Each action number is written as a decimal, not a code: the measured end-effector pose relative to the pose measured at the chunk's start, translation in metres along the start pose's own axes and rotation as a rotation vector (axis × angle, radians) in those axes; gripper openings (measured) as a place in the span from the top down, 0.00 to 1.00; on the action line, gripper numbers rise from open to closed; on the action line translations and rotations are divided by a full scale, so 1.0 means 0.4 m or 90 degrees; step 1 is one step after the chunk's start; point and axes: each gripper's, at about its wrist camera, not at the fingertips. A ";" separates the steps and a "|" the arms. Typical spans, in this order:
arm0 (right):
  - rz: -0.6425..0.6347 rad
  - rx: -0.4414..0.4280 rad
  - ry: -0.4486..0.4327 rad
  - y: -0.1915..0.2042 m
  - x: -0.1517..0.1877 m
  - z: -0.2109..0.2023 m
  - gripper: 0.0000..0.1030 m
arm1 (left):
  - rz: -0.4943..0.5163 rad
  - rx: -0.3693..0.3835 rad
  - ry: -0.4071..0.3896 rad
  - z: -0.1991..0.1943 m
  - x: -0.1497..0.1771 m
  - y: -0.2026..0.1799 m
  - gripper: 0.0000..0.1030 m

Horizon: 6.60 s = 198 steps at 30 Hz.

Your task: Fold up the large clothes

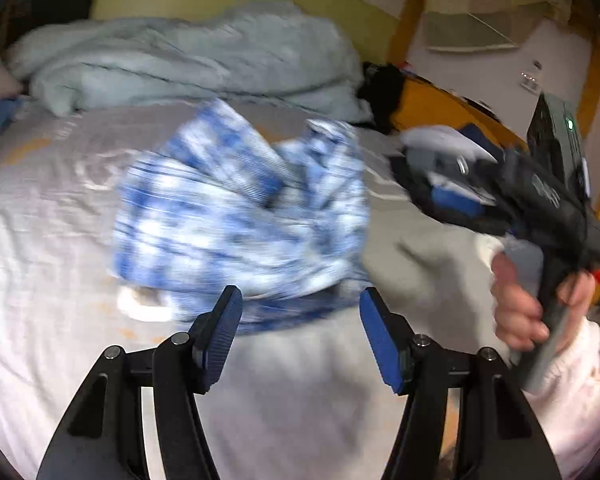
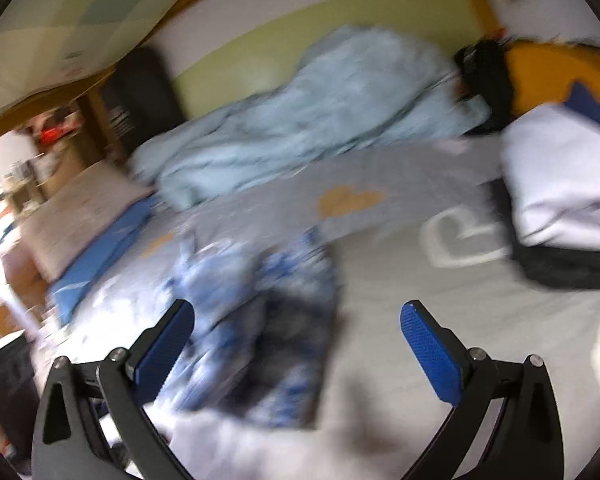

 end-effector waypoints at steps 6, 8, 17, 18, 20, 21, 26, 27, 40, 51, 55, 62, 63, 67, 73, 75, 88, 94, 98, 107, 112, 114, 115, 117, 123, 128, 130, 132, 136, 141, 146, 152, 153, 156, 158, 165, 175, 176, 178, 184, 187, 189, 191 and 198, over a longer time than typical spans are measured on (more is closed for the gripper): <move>-0.043 -0.008 0.066 0.053 0.026 0.099 0.12 | -0.071 -0.021 0.016 0.007 0.010 0.075 0.35; -0.039 0.025 0.088 0.047 0.024 0.131 0.32 | -0.115 -0.002 0.019 0.020 0.004 0.120 0.34; 0.005 0.095 0.151 -0.025 0.043 0.179 0.72 | -0.170 0.001 0.015 0.069 -0.142 0.182 0.29; 0.002 0.096 0.150 -0.025 0.044 0.176 0.72 | -0.176 -0.015 0.026 0.076 -0.157 0.185 0.29; -0.007 0.105 0.149 -0.022 0.042 0.175 0.72 | -0.200 -0.016 0.021 0.083 -0.172 0.200 0.29; -0.009 0.107 0.149 -0.022 0.041 0.174 0.72 | -0.206 -0.017 0.015 0.082 -0.179 0.203 0.29; -0.015 0.109 0.150 -0.014 0.036 0.181 0.72 | -0.216 -0.038 0.025 0.094 -0.173 0.255 0.26; -0.016 0.109 0.150 -0.012 0.034 0.182 0.72 | -0.221 -0.030 0.032 0.101 -0.168 0.267 0.26; 0.003 0.107 0.140 -0.027 0.029 0.173 0.61 | -0.094 0.101 -0.028 0.026 -0.198 0.145 0.98; 0.050 0.098 0.012 -0.038 0.003 0.041 0.61 | -0.041 0.140 0.058 0.112 -0.401 -0.056 0.99; 0.021 0.051 -0.039 -0.031 -0.013 -0.035 0.54 | -0.076 0.127 0.124 0.201 -0.414 -0.059 0.98; -0.160 -0.022 0.079 0.066 0.020 0.044 0.54 | -0.093 0.151 0.141 0.222 -0.409 -0.016 0.91; -0.182 -0.022 0.087 0.081 0.030 0.054 0.54 | -0.092 0.152 0.140 0.216 -0.409 -0.016 0.91; -0.235 0.009 0.084 0.152 0.056 0.094 0.57 | -0.066 0.154 0.131 0.184 -0.406 -0.023 0.81; -0.113 0.044 0.062 0.107 0.022 0.141 0.89 | -0.029 0.132 0.008 0.032 -0.363 -0.022 0.60; -0.071 0.058 0.041 0.083 0.010 0.130 0.90 | -0.016 0.113 -0.035 -0.034 -0.339 -0.009 0.47; -0.077 0.027 0.025 0.076 0.000 0.070 0.92 | -0.123 0.004 0.088 0.154 -0.178 0.183 0.35; -0.145 0.047 0.025 0.142 0.015 0.058 0.78 | -0.056 0.033 0.101 0.208 -0.124 0.147 0.34; -0.211 0.082 -0.019 0.201 0.012 0.032 0.55 | -0.067 0.041 0.092 0.216 -0.112 0.158 0.34; -0.299 0.094 0.068 0.275 -0.032 0.175 0.58 | -0.034 0.037 0.069 0.213 -0.086 0.123 0.34; -0.312 0.173 0.073 0.272 -0.042 0.238 0.92 | -0.033 0.038 0.063 0.211 -0.081 0.124 0.33; -0.238 0.150 0.034 0.226 -0.065 0.216 0.95 | -0.035 0.036 0.061 0.212 -0.080 0.124 0.33; -0.211 0.147 0.018 0.210 -0.075 0.202 0.96 | -0.035 0.036 0.060 0.213 -0.080 0.123 0.33; -0.166 0.143 -0.029 0.175 -0.101 0.157 0.96 | -0.029 0.039 0.054 0.209 -0.076 0.118 0.33; -0.079 0.130 -0.045 0.110 -0.142 0.121 0.97 | 0.009 0.013 0.050 0.206 -0.070 0.083 0.31; -0.027 0.216 0.040 0.025 -0.108 0.207 1.00 | -0.007 0.019 0.056 0.210 -0.069 0.101 0.31; -0.013 0.254 0.061 0.001 -0.087 0.214 1.00 | -0.029 0.034 0.060 0.208 -0.074 0.119 0.31; 0.034 0.203 0.090 -0.050 -0.073 0.211 1.00 | -0.041 0.050 0.063 0.208 -0.078 0.130 0.31; 0.044 0.116 0.043 -0.069 -0.074 0.133 0.98 | -0.034 0.036 0.065 0.209 -0.076 0.121 0.31; -0.010 0.082 0.017 -0.011 -0.076 0.075 0.95 | -0.035 0.032 0.065 0.211 -0.075 0.123 0.30; -0.041 0.097 0.034 0.026 -0.061 0.099 0.63 | -0.036 0.025 0.067 0.208 -0.076 0.115 0.30; -0.001 0.144 0.028 0.004 -0.034 0.100 0.07 | -0.038 0.012 0.065 0.205 -0.076 0.110 0.24; 0.012 0.140 0.033 -0.006 -0.029 0.098 0.06 | -0.038 0.011 0.063 0.203 -0.076 0.109 0.23; 0.042 0.123 0.052 -0.031 -0.019 0.101 0.04 | -0.041 0.004 0.061 0.201 -0.077 0.106 0.14; 0.063 0.119 0.061 -0.041 -0.002 0.106 0.04 | -0.032 -0.004 0.061 0.197 -0.079 0.098 0.06; -0.022 0.104 0.099 0.016 0.043 0.150 0.03 | 0.006 -0.048 -0.013 0.134 -0.096 0.089 0.00; 0.112 -0.071 0.137 -0.093 0.069 0.254 0.20 | -0.181 0.160 0.089 0.257 -0.134 0.246 0.03; 0.120 -0.100 0.147 -0.098 0.070 0.270 0.36 | -0.197 0.183 0.117 0.290 -0.135 0.254 0.11; 0.146 -0.130 0.157 -0.106 0.071 0.291 0.50 | -0.238 0.237 0.121 0.323 -0.130 0.274 0.27; 0.079 -0.110 0.100 -0.041 0.020 0.214 0.67 | -0.145 0.216 0.049 0.224 -0.181 0.190 0.51; 0.057 -0.113 0.046 -0.021 -0.028 0.128 0.67 | -0.098 0.223 0.001 0.151 -0.242 0.118 0.51; 0.044 -0.101 0.004 -0.017 -0.064 0.049 0.67 | -0.049 0.218 -0.035 0.100 -0.301 0.032 0.51; 0.018 -0.054 -0.041 -0.010 -0.105 -0.043 0.67 | -0.014 0.227 -0.050 0.074 -0.366 -0.059 0.51; 0.048 0.056 -0.189 -0.166 -0.218 -0.367 0.66 | 0.114 0.289 -0.077 0.100 -0.583 -0.421 0.50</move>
Point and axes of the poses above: each gripper's, at about its wrist camera, not at the fingertips, and z roughly the way its jaws point, y to its left, x to its underside, and after that the axes turned 11 degrees about y, right-handed
